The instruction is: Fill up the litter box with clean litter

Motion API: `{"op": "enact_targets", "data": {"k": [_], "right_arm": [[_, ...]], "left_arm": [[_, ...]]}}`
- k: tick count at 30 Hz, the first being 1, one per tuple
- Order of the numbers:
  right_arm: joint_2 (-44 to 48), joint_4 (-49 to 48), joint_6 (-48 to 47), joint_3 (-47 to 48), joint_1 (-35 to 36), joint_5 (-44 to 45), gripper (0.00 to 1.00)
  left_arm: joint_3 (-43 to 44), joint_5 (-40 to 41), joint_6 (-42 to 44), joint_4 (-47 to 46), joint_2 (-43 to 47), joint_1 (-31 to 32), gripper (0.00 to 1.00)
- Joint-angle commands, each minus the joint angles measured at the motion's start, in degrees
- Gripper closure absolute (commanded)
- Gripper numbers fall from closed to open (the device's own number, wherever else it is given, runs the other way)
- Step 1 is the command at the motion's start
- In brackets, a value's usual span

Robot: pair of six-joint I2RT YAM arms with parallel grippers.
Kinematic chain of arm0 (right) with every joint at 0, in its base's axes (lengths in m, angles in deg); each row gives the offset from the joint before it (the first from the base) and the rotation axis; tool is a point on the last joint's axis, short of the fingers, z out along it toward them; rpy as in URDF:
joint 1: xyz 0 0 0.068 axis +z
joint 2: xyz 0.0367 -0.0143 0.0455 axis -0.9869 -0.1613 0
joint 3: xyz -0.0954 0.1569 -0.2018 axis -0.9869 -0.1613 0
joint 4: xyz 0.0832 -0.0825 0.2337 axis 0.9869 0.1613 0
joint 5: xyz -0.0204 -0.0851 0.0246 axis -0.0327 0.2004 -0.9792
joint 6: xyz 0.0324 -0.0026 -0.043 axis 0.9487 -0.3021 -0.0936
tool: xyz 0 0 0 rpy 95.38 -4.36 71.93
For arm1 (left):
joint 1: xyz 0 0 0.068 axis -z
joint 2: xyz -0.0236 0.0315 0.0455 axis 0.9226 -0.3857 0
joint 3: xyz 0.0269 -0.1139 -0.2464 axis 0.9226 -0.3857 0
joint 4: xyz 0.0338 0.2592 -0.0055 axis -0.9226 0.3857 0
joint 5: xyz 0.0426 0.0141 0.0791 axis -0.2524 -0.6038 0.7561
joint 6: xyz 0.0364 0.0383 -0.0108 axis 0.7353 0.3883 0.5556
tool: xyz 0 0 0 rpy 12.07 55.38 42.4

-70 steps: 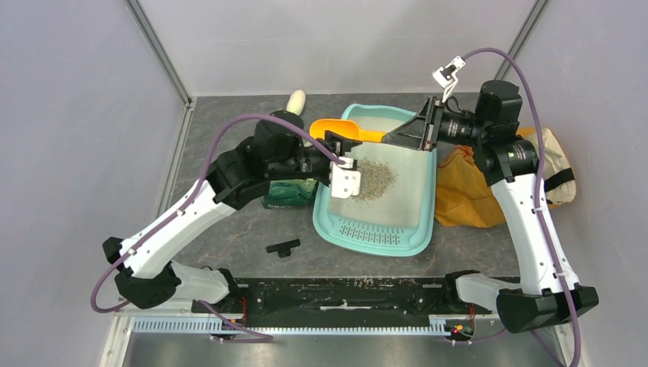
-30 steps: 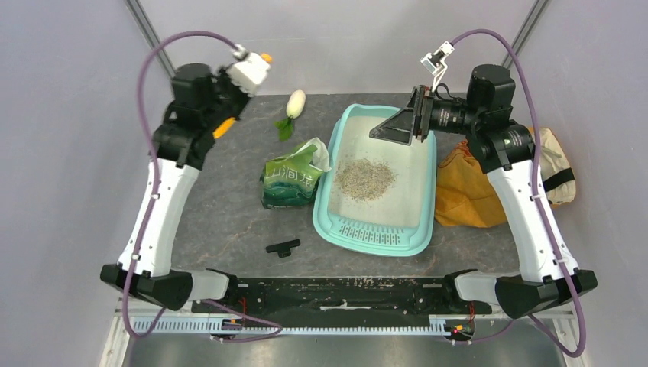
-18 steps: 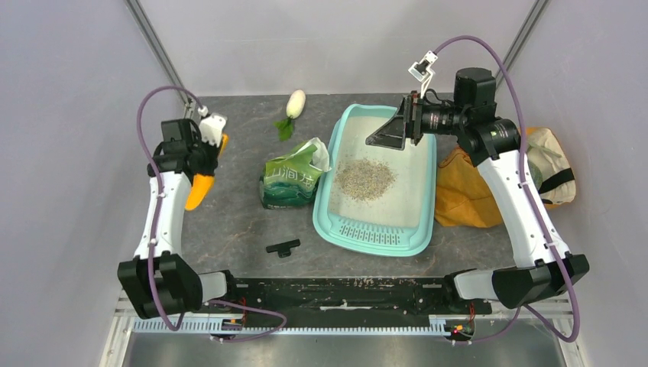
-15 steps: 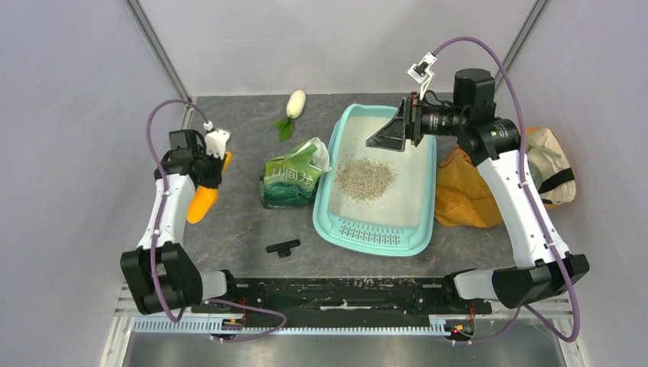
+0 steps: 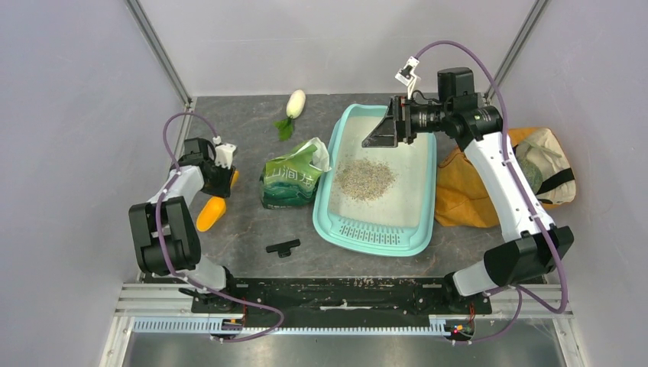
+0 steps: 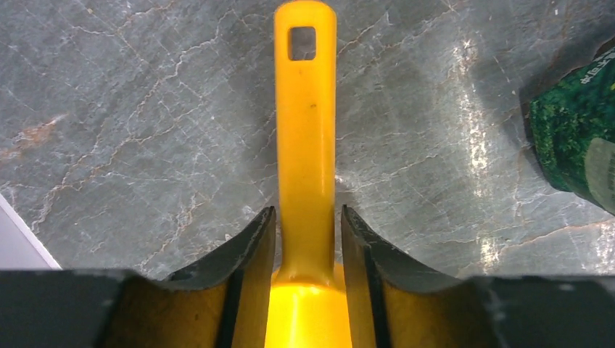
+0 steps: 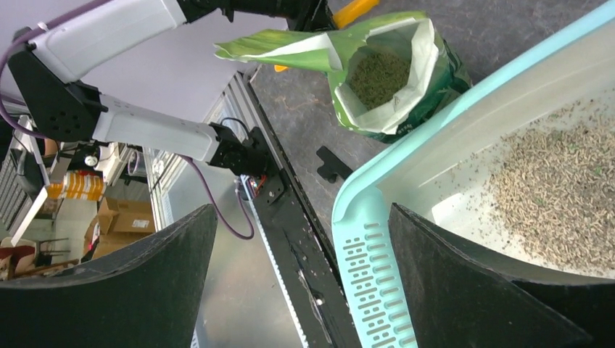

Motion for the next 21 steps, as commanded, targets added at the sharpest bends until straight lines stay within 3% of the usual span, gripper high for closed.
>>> {"op": "enact_targets", "data": {"k": [1, 5, 8, 14, 16, 18, 21], "right_arm": [[-2.21, 3.65, -3.97, 4.84, -0.09, -1.41, 0.07], [-4.79, 4.09, -4.01, 4.82, -0.14, 0.46, 0.13], [-5.83, 1.65, -1.72, 3.1, 0.23, 4.96, 0.25], [-11.5, -0.7, 0.47, 4.85, 3.09, 10.2, 0.33], [-14.16, -0.71, 0.94, 6.37, 4.28, 12.07, 0.34], [-16.28, -0.7, 0.87, 7.68, 5.74, 15.42, 0.34], [-19.92, -0.99, 1.43, 10.53, 7.96, 19.34, 0.32]], "left_arm": [[-0.25, -0.82, 0.0, -2.07, -0.18, -0.75, 0.46], [1.22, -4.69, 1.18, 2.03, 2.64, -1.08, 0.35], [7.11, -11.23, 4.23, 9.7, 8.01, -1.21, 0.33], [24.62, -39.54, 21.42, 30.34, 19.78, -1.0, 0.24], [29.02, -44.32, 21.45, 33.73, 21.05, -0.18, 0.23], [32.27, -43.56, 22.1, 36.04, 21.71, 4.09, 0.17], [33.43, -34.02, 17.5, 31.82, 22.67, 15.41, 0.15]]}}
